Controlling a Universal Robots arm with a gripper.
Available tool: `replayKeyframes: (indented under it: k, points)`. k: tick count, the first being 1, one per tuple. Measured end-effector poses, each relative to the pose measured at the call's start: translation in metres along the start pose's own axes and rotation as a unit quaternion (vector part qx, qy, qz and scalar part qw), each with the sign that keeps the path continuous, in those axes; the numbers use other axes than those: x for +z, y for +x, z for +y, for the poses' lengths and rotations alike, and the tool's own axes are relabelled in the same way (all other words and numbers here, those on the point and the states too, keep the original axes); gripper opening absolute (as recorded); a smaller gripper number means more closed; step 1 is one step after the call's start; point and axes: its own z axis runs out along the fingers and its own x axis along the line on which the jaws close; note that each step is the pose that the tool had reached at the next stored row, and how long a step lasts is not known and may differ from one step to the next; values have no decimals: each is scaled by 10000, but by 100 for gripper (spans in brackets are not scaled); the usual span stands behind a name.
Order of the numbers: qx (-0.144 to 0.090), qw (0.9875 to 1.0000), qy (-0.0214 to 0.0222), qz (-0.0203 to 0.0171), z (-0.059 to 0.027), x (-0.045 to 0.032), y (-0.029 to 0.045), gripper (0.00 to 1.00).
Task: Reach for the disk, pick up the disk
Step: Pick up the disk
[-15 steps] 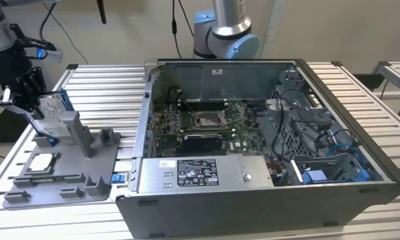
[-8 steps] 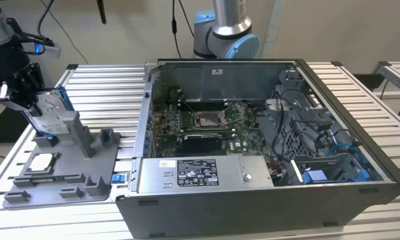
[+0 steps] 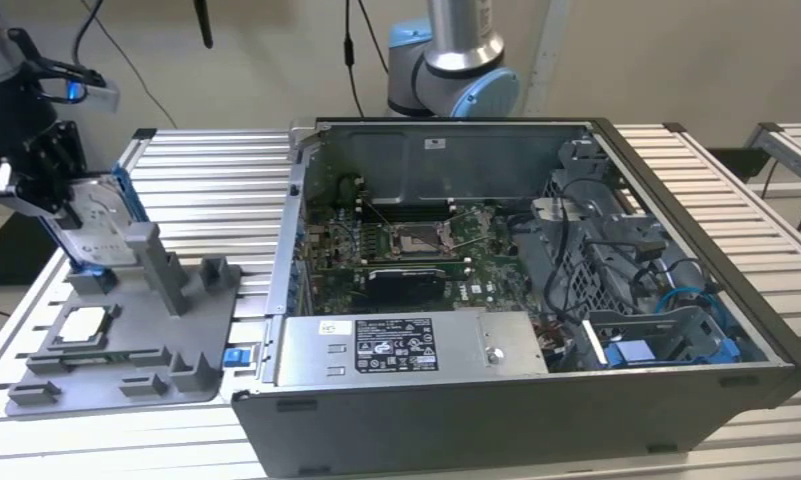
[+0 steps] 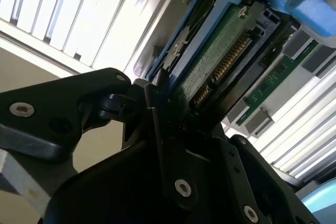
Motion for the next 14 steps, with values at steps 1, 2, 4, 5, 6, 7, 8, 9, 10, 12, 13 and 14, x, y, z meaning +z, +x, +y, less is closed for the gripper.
replayKeyframes:
  k: [1, 2, 4, 5, 6, 7, 8, 9, 10, 12, 13, 14]
  points:
    - [0, 10000, 0, 0, 0, -6, 0, 0]
    - [0, 10000, 0, 0, 0, -12, 0, 0]
    - [-1, 10000, -1, 0, 0, -26, -1, 0]
    - [-1, 10000, 0, 0, 0, -33, -1, 0]
    - [-2, 10000, 0, 0, 0, -41, -1, 0]
    - [-2, 10000, 0, 0, 0, -49, -1, 0]
    - [-3, 10000, 0, 0, 0, -57, -2, 0]
    - [-3, 10000, -1, 0, 0, -65, -2, 0]
    - [-3, 10000, 0, 0, 0, -70, -2, 0]
    - [-3, 10000, 0, 0, 0, -82, -3, 0]
    - [-3, 10000, 0, 0, 0, -87, -3, 0]
    - [-3, 10000, 0, 0, 0, -94, -3, 0]
